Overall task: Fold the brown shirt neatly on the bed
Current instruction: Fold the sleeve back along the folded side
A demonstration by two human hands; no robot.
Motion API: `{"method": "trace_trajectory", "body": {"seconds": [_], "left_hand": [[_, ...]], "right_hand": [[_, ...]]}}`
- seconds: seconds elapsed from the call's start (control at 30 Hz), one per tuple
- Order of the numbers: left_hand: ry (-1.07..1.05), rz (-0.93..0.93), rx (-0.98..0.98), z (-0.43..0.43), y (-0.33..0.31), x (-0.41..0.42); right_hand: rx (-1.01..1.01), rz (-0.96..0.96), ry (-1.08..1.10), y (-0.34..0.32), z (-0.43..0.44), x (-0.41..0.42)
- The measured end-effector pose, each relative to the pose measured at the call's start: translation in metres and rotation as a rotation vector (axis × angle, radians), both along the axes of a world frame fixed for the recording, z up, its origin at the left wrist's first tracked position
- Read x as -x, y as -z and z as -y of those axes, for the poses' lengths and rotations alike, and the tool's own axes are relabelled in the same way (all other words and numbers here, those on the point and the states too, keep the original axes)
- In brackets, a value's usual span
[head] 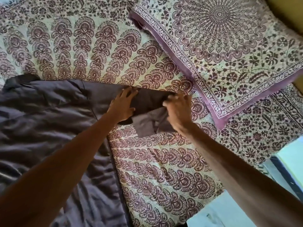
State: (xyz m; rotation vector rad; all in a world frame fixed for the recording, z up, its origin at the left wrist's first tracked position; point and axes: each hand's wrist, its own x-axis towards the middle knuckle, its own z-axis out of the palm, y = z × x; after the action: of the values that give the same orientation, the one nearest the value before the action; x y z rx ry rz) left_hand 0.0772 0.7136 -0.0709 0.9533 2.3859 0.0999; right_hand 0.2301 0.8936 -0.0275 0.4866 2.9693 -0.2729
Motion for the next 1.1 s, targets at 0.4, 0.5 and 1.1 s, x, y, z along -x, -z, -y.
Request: {"method": "trace_trajectory", "body": {"seconds": [0.4,0.5,1.1], "left_hand": [[-0.051,0.05,0.041,-0.034,-0.005,-0.027],[-0.003,0.028,0.018,-0.043,-0.008,-0.041],[0.034,0.007,-0.044,-0.05,0.007,-0.042]], "right_hand": [[-0.214,-0.17,0.479,-0.029,-0.086,-0.012],[-0.263,-0.118,0.486,-0.031,-0.082,-0.019],[-0.156,-0.011,0.288,0.018,-0.026,-0.002]]}}
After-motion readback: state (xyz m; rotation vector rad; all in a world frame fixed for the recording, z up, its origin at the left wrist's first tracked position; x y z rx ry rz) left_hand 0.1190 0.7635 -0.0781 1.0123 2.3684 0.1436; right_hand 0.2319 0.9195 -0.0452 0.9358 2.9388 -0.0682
